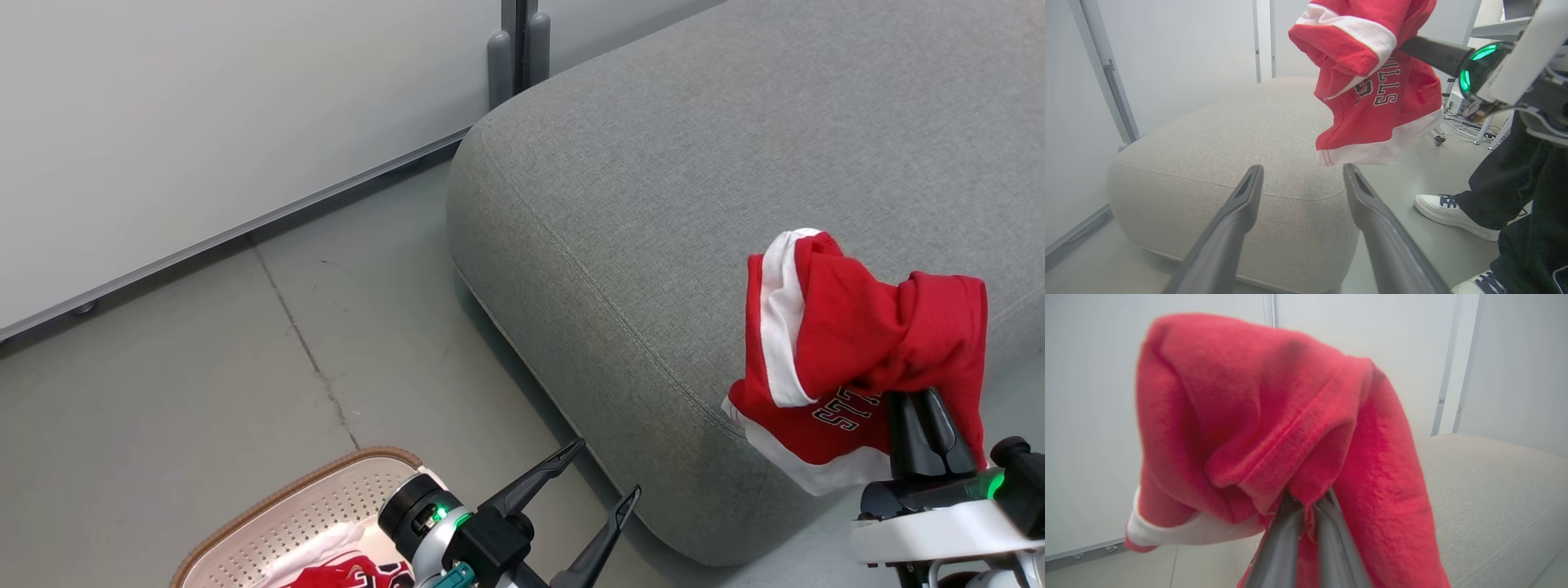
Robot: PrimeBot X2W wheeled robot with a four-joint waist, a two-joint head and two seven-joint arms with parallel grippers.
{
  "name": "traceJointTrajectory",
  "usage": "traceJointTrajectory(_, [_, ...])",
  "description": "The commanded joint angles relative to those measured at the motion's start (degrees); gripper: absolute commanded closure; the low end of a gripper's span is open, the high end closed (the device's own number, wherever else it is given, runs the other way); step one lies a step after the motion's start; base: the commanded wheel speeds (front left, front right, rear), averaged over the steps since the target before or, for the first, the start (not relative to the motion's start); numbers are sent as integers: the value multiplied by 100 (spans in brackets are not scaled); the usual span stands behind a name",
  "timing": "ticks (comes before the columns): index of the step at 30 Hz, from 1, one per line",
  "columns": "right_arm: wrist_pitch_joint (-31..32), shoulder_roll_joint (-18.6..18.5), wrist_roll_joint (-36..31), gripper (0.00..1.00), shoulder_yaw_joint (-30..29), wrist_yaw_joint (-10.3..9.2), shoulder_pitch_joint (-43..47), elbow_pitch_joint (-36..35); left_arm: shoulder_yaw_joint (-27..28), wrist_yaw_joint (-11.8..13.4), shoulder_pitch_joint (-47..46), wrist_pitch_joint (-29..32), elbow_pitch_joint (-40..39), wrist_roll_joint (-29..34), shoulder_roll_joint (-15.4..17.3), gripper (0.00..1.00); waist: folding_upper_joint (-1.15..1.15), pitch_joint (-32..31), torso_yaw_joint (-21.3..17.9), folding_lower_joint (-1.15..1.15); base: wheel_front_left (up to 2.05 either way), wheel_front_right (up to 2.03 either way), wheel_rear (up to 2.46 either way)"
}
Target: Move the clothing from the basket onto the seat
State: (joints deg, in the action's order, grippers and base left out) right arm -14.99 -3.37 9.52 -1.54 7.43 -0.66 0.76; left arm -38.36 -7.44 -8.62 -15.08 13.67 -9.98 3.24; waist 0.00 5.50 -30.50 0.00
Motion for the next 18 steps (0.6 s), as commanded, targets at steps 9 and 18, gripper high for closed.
traceJointTrajectory(9, [-32,-455,-211,100,1,10,-725,-155,33,-2,-168,-6,-91,109,122,0,0,361,282,0,0,0,0])
traceJointTrajectory(18, [-32,-1355,167,100,-410,10,-2548,118,24,-2,-593,-6,-131,272,471,0,0,1364,667,0,0,0,0])
